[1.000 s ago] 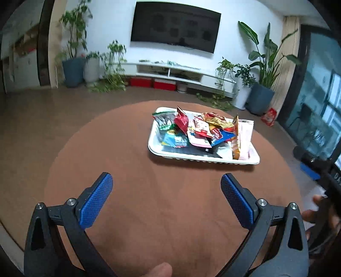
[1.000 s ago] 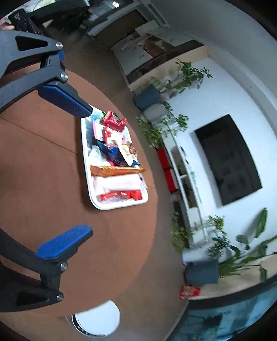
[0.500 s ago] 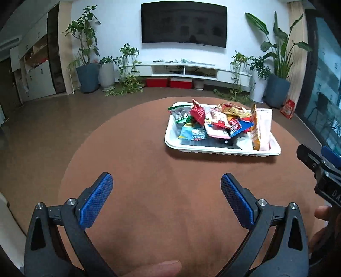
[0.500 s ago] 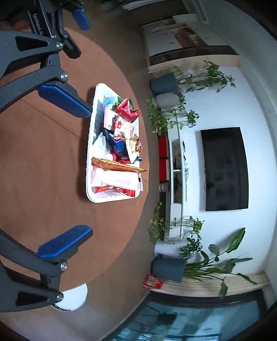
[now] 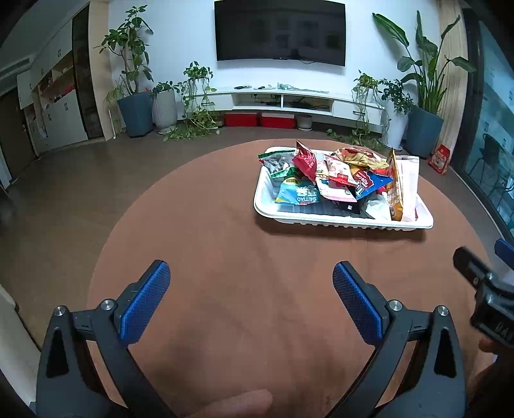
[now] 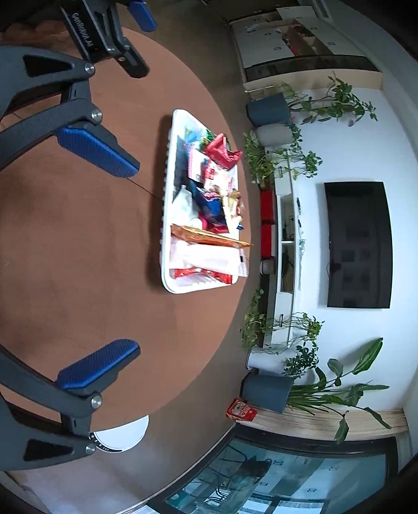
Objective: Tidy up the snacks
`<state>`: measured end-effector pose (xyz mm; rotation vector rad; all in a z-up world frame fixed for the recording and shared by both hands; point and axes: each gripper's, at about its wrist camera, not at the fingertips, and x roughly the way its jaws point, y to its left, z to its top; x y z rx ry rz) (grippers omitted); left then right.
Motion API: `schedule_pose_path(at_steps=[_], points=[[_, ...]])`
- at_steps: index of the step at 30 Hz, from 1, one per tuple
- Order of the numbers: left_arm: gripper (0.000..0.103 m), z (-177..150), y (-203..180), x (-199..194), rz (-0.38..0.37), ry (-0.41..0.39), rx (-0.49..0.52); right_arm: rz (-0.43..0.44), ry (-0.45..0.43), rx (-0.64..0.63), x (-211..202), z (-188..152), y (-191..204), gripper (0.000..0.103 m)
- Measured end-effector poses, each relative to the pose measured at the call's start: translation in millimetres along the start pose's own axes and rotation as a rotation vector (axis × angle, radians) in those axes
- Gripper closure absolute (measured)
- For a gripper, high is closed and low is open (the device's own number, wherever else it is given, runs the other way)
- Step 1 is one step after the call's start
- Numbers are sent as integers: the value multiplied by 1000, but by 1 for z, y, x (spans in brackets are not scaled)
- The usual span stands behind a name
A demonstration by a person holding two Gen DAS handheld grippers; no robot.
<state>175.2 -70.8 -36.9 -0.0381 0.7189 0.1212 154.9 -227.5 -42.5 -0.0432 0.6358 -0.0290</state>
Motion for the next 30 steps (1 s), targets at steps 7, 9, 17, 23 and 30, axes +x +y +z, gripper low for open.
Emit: schedule_pose_path(at_steps=[7,9,17,23,30], points=[[0,-2,-3,5,-4,16,8,3,34,-11,6,-3,2,0],[0,-2,-4,7,-8,22,6,0,38,-18,6,-4,3,0],[0,-3,-3,10,-21,32,-4,-10,61,-40,10,-8,9,0],[0,-3,-3,10,-22,33,-4,-12,61,-41,9,-9,10,0],[0,-4,-2,11,-18,30,-5,-17,52,-38,8,-8,9,0]])
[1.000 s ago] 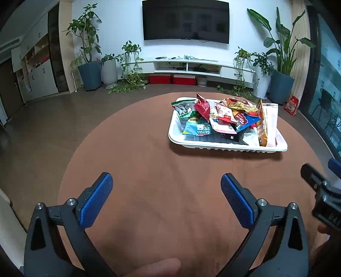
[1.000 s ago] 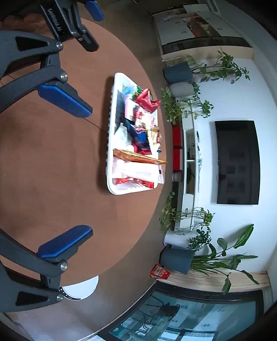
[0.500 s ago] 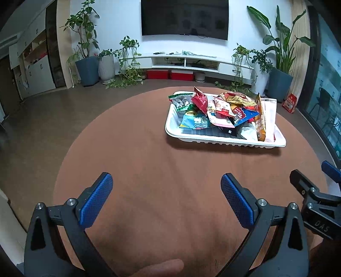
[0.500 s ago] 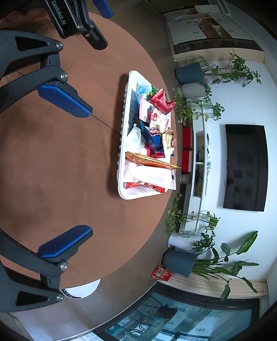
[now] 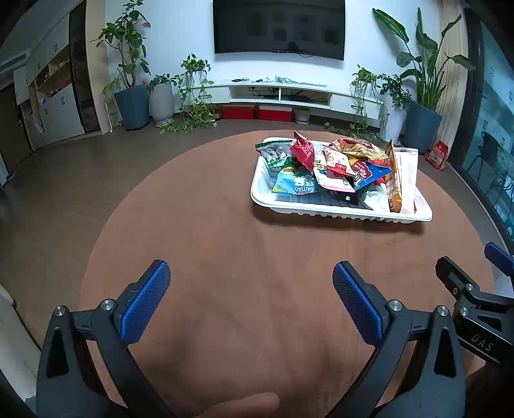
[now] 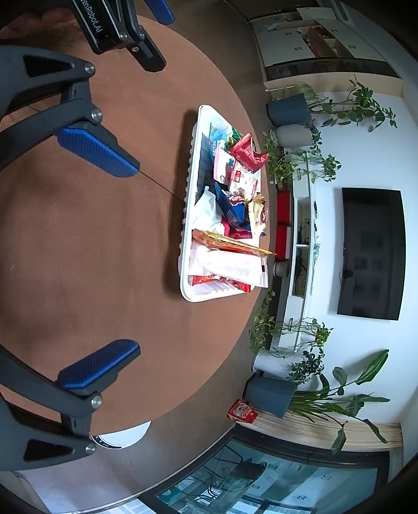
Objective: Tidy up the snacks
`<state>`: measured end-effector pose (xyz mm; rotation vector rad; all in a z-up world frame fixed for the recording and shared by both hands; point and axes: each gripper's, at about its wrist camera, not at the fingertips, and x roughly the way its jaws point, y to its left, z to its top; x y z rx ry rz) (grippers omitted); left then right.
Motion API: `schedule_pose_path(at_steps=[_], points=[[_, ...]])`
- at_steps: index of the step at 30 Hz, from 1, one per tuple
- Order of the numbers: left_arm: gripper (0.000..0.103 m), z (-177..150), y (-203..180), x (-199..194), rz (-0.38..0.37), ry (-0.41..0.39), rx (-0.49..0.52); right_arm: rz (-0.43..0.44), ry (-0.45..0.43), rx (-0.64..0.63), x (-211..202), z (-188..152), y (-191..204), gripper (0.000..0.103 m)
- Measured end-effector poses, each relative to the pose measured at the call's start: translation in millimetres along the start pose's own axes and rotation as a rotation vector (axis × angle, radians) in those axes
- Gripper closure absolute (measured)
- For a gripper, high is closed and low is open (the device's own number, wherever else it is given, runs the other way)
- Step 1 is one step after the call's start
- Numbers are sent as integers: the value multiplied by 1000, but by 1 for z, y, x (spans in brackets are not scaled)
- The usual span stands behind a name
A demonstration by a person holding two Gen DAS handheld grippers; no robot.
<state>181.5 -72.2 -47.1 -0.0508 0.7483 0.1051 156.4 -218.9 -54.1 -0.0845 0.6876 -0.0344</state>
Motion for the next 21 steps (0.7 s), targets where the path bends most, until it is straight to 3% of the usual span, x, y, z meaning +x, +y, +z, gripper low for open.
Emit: schedule_pose_path(at_steps=[21], points=[[0,0,-1,0,1,-1,3,0,7,-2,0,0,0,0]])
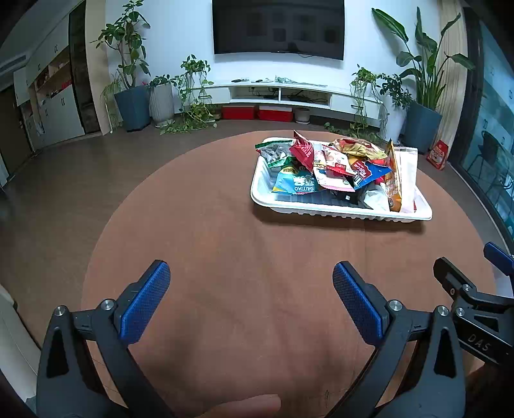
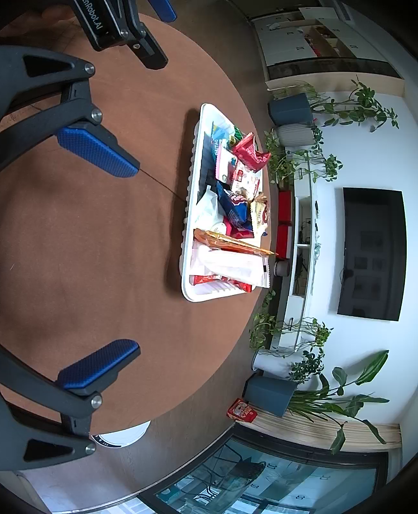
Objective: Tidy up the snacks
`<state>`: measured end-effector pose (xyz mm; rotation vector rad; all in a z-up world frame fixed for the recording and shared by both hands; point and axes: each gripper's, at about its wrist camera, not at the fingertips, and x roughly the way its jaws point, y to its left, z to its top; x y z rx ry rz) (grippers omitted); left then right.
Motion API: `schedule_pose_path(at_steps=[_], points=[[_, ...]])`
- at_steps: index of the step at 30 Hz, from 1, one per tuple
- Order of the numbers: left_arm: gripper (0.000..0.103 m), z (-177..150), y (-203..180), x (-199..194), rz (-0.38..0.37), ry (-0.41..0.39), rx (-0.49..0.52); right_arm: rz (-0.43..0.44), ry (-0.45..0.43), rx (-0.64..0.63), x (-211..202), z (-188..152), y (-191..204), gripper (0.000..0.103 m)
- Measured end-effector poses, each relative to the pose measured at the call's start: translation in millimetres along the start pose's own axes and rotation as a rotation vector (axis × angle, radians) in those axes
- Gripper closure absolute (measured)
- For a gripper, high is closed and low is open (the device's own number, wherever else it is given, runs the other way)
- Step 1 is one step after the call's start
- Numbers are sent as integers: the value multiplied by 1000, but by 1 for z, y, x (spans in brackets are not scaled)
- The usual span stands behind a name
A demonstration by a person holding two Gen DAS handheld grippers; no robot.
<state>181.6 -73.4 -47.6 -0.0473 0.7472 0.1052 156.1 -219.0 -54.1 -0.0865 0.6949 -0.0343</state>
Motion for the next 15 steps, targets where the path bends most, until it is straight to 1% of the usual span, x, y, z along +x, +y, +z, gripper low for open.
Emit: schedule_pose_path(at_steps=[15], points=[[0,-1,0,-1,-1,-1,5,0,2,-1,0,-1,-1,0]])
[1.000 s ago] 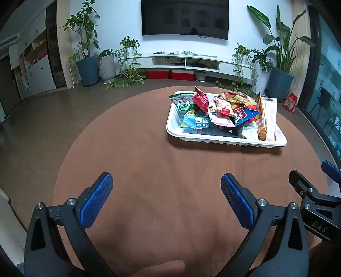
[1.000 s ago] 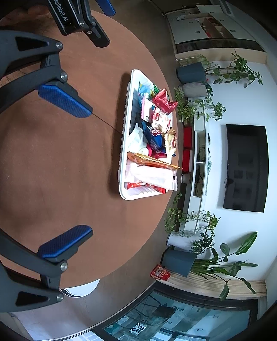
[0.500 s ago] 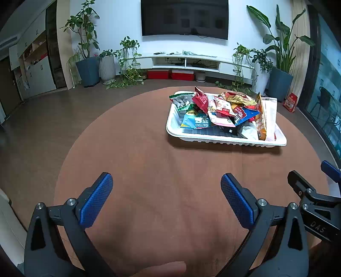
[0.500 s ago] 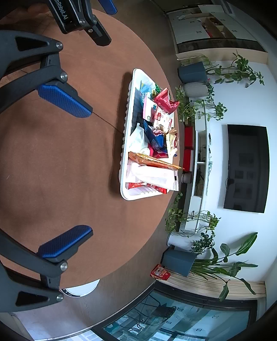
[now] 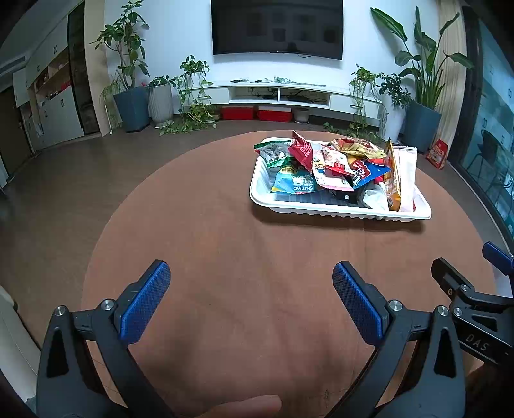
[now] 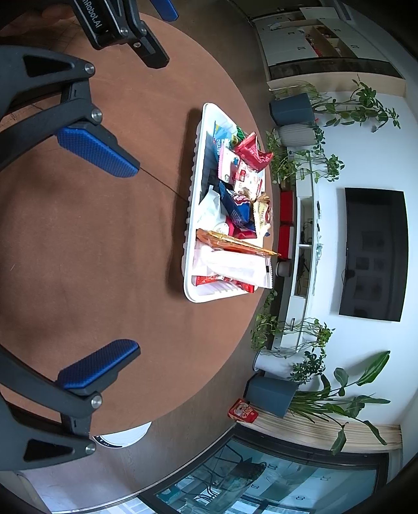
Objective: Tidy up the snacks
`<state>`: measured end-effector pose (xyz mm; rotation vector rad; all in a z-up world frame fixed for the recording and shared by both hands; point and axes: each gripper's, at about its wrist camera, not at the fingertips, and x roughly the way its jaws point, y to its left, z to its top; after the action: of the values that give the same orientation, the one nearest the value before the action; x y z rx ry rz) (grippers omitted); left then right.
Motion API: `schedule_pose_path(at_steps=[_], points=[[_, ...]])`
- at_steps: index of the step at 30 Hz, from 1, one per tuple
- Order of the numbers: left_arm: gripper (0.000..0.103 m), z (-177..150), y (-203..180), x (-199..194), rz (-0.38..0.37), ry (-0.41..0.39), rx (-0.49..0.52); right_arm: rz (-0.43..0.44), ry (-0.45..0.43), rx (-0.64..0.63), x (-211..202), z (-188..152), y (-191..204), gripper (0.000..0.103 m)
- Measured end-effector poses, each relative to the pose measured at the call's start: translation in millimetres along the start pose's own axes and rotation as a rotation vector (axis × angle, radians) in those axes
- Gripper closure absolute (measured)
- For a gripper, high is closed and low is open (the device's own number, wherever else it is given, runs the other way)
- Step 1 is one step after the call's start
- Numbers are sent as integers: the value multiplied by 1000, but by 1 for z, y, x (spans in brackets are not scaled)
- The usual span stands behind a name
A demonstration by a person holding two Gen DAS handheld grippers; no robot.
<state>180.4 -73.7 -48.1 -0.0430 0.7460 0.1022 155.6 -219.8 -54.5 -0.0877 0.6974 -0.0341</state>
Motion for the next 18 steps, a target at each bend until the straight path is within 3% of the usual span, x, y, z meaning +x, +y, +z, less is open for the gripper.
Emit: schedule_pose_path(at_steps=[18], points=[[0,0,0,0,1,0,1,0,2,-1,-1,-1,-1,0]])
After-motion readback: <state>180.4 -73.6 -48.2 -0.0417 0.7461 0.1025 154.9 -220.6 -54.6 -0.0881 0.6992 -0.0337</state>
